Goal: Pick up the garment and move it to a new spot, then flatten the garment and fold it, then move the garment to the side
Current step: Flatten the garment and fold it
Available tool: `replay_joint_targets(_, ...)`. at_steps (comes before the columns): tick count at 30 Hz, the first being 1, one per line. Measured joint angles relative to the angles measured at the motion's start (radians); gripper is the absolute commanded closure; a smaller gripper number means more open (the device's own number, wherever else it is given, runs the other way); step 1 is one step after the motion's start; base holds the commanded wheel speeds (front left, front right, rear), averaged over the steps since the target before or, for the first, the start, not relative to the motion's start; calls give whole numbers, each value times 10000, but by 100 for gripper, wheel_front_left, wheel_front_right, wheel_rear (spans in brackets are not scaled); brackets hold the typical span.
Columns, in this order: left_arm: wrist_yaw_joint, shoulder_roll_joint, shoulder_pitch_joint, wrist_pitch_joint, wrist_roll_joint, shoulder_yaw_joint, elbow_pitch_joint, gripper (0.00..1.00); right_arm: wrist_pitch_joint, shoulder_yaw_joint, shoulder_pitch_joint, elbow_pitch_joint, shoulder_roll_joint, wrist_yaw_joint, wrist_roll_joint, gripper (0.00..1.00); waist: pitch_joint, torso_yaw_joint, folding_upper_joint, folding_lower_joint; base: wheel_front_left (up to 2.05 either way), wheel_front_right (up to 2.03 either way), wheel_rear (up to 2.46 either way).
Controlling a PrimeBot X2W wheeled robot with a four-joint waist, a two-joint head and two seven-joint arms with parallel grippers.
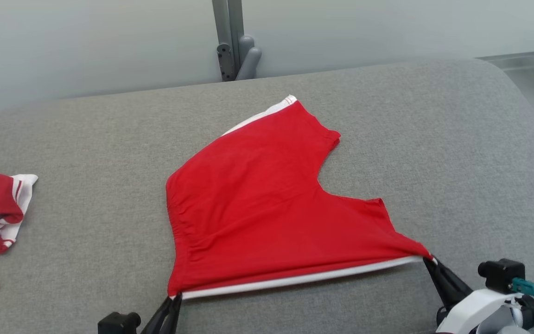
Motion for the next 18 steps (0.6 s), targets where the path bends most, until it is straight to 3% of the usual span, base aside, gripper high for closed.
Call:
replay_joint_targets(7, -6, -81, -563, 0, 604, 257, -1319, 100, 0, -1164, -910, -807, 6, 27, -420, 100, -104, 495, 0, 0, 0, 0, 0)
replay_joint_targets(18, 19, -1066, -2980, -2, 1313, 688, -629, 100, 554, -1016, -5085, 1060, 86, -27, -1302, 100, 1372, 1280, 0, 1, 0, 0, 0)
